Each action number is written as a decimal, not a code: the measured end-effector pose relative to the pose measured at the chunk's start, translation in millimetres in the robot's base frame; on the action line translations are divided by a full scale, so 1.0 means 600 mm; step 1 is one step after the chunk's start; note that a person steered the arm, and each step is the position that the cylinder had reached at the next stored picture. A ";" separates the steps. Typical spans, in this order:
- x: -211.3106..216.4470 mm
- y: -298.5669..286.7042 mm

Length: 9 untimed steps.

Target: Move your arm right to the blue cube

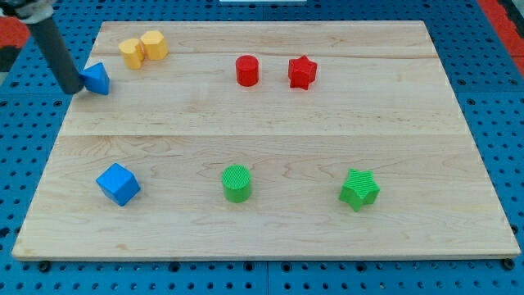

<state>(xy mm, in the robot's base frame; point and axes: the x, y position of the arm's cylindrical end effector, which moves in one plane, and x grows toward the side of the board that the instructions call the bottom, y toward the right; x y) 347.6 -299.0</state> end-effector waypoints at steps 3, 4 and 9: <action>0.036 0.044; 0.006 0.138; 0.343 0.306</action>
<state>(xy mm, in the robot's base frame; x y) 553.1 -115.1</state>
